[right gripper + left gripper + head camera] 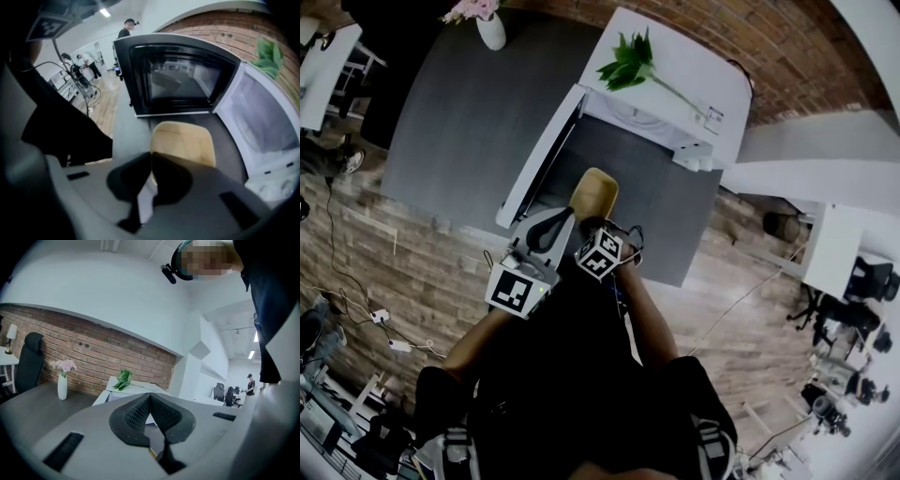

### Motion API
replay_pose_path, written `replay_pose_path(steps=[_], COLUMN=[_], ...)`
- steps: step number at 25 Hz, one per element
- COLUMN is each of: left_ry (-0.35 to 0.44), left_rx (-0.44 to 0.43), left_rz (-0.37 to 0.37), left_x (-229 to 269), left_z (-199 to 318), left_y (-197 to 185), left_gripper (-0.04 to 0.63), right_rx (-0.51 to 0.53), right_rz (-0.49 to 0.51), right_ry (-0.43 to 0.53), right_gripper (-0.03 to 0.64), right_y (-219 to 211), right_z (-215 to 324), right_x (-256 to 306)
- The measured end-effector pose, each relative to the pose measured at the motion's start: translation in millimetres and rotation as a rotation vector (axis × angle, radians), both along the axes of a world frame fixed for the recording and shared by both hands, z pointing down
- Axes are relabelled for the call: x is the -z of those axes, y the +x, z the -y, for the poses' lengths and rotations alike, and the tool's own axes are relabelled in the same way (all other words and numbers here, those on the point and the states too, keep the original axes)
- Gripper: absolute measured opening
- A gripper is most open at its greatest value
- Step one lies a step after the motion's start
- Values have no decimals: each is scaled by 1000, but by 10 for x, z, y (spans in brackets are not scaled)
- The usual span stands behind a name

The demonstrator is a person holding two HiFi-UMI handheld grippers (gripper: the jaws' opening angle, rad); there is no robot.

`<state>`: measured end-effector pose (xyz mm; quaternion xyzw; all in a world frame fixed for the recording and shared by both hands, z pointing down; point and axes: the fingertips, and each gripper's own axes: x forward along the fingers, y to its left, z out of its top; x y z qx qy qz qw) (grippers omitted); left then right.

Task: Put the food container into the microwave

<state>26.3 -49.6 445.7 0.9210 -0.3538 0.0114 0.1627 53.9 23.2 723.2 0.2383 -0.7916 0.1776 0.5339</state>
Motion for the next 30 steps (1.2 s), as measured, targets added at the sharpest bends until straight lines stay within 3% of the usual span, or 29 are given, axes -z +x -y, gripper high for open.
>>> replay_pose_path(steps=[9,13,16,30], left_ry=[35,93,87,105], left_rx=[18,19,30,-12], left_rz=[4,25,29,2], left_x=[109,152,165,256], left_z=[-141,-210,-196,361], left_y=[381,442,455,478], left_gripper=[34,35,35,34], right_rx=[23,33,47,21], right_rz=[15,8,-11,-93], right_ry=[47,83,100,205], right_gripper=[35,35,35,35], right_y=[352,491,596,810], right_z=[-24,-35,-47,562], right_x=[170,273,325,703])
